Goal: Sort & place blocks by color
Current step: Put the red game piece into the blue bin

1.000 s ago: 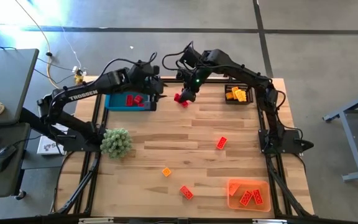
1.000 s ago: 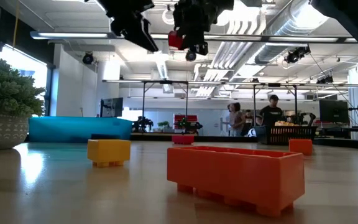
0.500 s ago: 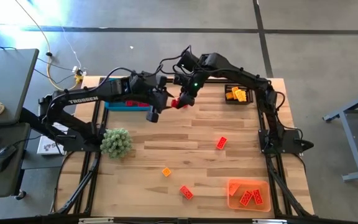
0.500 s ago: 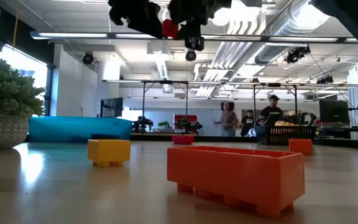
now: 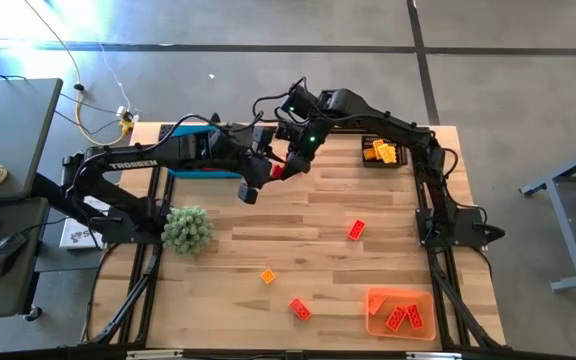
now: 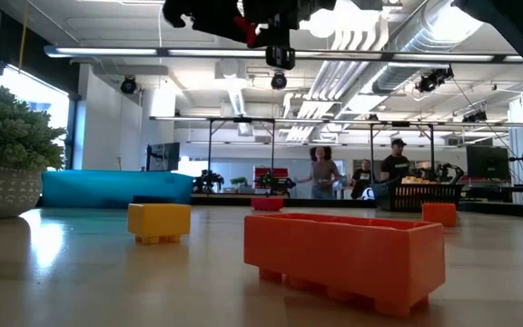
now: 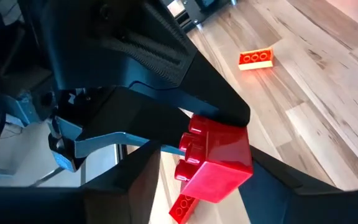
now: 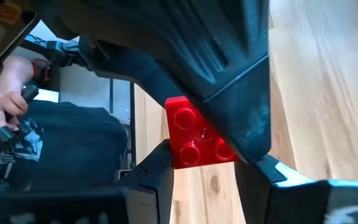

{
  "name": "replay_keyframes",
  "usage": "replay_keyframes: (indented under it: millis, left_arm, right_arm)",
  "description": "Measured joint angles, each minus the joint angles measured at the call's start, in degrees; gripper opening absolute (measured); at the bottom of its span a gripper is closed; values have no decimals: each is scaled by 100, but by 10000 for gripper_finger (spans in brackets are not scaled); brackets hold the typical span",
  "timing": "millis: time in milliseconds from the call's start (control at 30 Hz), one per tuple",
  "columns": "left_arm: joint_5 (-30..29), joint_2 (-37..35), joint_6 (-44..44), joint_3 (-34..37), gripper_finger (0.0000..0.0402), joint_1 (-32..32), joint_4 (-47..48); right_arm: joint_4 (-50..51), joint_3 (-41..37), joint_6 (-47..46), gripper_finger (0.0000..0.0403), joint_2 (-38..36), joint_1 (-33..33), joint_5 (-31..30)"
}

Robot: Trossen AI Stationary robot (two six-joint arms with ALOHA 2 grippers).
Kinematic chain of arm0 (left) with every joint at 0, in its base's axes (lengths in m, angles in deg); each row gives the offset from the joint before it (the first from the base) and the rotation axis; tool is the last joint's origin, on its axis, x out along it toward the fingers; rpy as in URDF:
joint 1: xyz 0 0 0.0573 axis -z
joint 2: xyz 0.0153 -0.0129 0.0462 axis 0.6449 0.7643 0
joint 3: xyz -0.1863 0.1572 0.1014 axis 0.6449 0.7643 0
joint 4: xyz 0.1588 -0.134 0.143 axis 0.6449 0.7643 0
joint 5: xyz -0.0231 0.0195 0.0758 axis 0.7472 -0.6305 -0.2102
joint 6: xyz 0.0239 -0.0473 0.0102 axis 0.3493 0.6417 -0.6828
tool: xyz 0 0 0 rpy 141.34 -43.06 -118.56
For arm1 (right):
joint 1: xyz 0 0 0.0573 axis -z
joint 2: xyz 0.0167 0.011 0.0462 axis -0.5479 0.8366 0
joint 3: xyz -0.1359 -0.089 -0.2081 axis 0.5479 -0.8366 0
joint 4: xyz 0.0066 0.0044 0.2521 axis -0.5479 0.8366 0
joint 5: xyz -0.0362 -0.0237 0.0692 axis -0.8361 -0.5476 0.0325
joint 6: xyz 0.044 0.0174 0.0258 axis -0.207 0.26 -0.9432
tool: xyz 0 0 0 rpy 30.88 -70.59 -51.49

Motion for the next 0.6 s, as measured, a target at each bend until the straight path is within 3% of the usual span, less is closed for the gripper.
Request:
replay_keyframes:
  millis: [300, 500, 600]
  left_arm:
    - [-14, -5, -160, 0, 74, 1, 4]
    - [-28, -10, -256, 0, 70, 29, 7]
    - [-68, -4, -159, 1, 70, 27, 50]
  right_arm:
    - [20, 0, -65, 109, 0, 7, 64]
    - [4, 0, 48, 113, 0, 7, 18]
    - [-47, 0, 134, 160, -2, 0, -227]
